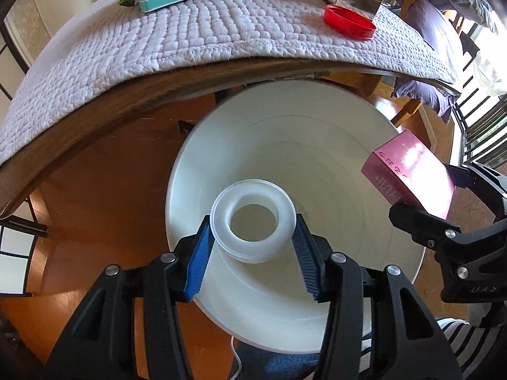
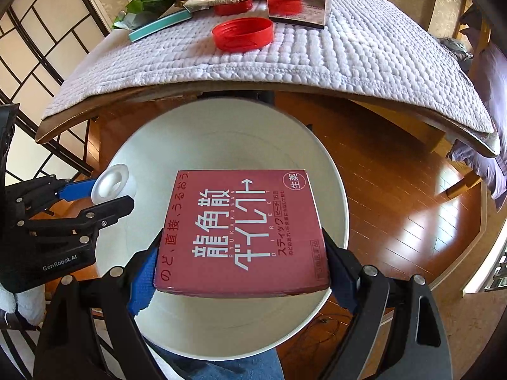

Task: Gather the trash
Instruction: 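Carry the tape roll and red box over the white trash bin with both tools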

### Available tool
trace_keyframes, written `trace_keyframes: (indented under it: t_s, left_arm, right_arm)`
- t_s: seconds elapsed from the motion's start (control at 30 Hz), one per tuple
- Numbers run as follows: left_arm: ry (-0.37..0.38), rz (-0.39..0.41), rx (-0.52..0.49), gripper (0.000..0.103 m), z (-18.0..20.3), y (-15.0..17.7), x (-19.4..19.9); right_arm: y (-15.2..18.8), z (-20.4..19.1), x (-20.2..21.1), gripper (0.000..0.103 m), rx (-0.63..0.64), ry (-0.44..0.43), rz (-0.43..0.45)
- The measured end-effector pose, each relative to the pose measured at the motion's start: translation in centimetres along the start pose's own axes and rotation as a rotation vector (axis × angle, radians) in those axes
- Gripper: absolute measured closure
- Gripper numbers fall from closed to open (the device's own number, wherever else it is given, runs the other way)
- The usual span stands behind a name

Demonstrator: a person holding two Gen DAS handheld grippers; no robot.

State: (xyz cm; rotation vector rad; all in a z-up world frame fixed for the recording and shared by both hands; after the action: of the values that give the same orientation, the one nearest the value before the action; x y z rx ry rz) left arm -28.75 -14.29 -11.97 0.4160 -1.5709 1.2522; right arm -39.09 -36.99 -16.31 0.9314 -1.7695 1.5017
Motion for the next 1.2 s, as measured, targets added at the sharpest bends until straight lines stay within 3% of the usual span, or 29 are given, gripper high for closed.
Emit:
trace_keyframes:
  t_s: [1.2]
  left_arm:
    - [0.031, 0.002, -0.058, 0.051, 0.7, 0.6, -2.5]
  right_arm:
    - [0.3, 1.2, -0.6, 0.016, -0.023, 0.013, -0.021]
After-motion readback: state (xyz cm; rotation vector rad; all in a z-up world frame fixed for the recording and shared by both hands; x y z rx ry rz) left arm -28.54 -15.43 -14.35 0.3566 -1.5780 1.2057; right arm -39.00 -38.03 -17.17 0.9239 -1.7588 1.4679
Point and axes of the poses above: each gripper's, at about its wrist camera, not at the fingertips, and x roughly against the way its jaws point, z to its right, y to its underside, the point moved 8 cm from there along -x, roughly the way its jaws point, and after that the axes turned 10 degrees about z, right-handed, at the moved point
